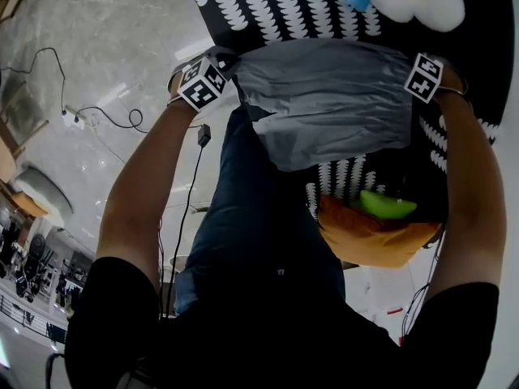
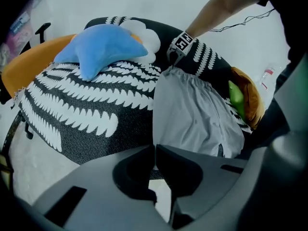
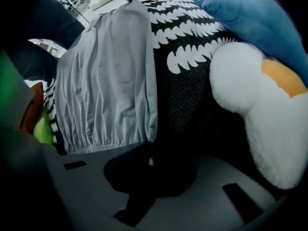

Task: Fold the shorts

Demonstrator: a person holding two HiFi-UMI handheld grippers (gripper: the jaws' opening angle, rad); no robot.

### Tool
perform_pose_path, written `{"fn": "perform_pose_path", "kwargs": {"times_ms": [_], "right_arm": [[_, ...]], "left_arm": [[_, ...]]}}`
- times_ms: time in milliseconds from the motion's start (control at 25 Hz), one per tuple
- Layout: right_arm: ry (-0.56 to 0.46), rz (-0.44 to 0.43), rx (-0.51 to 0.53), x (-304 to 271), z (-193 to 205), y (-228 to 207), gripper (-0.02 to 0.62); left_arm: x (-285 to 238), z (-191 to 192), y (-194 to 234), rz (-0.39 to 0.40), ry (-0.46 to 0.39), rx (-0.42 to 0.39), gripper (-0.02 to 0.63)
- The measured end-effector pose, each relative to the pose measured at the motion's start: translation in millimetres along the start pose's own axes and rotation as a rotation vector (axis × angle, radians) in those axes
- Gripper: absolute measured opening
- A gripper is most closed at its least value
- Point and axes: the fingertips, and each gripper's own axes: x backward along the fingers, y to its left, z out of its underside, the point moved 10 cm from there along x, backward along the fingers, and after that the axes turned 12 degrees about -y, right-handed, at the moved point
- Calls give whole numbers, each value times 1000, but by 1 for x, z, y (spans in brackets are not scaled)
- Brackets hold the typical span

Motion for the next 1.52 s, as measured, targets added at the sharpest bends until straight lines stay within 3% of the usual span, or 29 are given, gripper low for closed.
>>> {"fn": "perform_pose_path", "kwargs": {"times_ms": [520,960,1160,1520], "right_arm": [[9,106,-25,54,23,33,32],[7,190,-1,75,50,99,31],[6,215,6,76,61,142,31],[47,256,50,45,95,208,31]], "left_arm": [[50,-2,-67,-19,-33,-27,28],[58,-2,-166,67,-11,-114,26],[66,5,-218,72,-12,-130,26],[29,21,-301,112,2,-139,26]]}}
